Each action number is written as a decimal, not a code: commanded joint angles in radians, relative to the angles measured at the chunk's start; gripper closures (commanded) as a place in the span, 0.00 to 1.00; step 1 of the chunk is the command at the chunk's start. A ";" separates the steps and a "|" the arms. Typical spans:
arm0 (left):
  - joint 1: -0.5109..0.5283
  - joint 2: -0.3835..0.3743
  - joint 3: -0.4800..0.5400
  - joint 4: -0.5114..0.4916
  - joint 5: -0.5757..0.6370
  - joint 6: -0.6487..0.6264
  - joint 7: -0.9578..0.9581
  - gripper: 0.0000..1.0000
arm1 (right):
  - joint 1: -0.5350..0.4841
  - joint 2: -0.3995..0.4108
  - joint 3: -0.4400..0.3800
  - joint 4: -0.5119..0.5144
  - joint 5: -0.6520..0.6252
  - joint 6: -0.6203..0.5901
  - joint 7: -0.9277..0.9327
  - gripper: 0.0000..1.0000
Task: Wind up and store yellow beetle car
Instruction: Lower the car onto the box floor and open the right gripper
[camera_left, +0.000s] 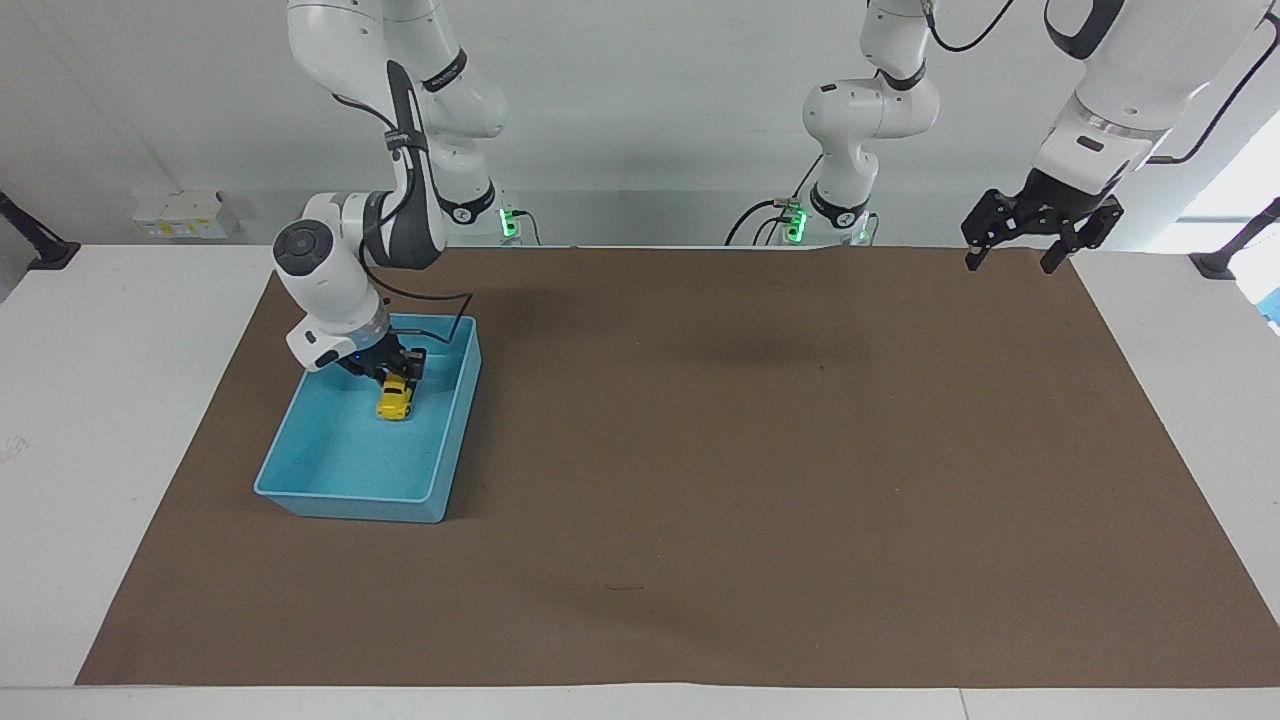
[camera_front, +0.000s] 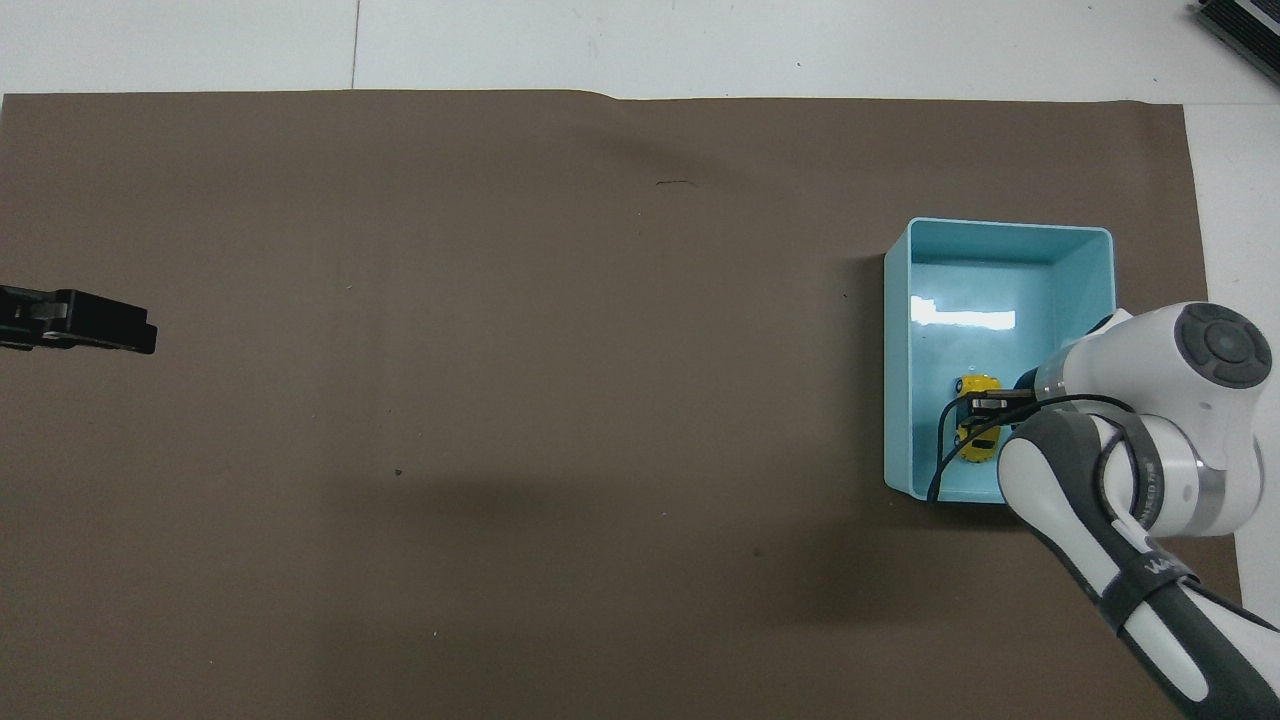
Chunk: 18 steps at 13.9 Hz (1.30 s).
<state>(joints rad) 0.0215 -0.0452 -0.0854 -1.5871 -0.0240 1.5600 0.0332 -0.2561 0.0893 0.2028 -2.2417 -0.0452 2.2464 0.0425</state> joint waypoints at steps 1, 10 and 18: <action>0.015 -0.013 -0.007 0.001 -0.010 -0.017 -0.006 0.00 | -0.005 -0.019 0.012 0.049 0.008 -0.051 -0.033 0.00; 0.015 -0.013 -0.007 0.001 -0.010 -0.017 -0.006 0.00 | 0.023 -0.048 0.015 0.210 -0.005 -0.171 0.008 0.00; 0.015 -0.013 -0.007 0.001 -0.010 -0.017 -0.006 0.00 | 0.020 -0.039 0.014 0.467 0.016 -0.450 0.025 0.00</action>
<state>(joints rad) 0.0215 -0.0452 -0.0854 -1.5871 -0.0240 1.5600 0.0332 -0.2292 0.0407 0.2129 -1.8249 -0.0431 1.8493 0.0525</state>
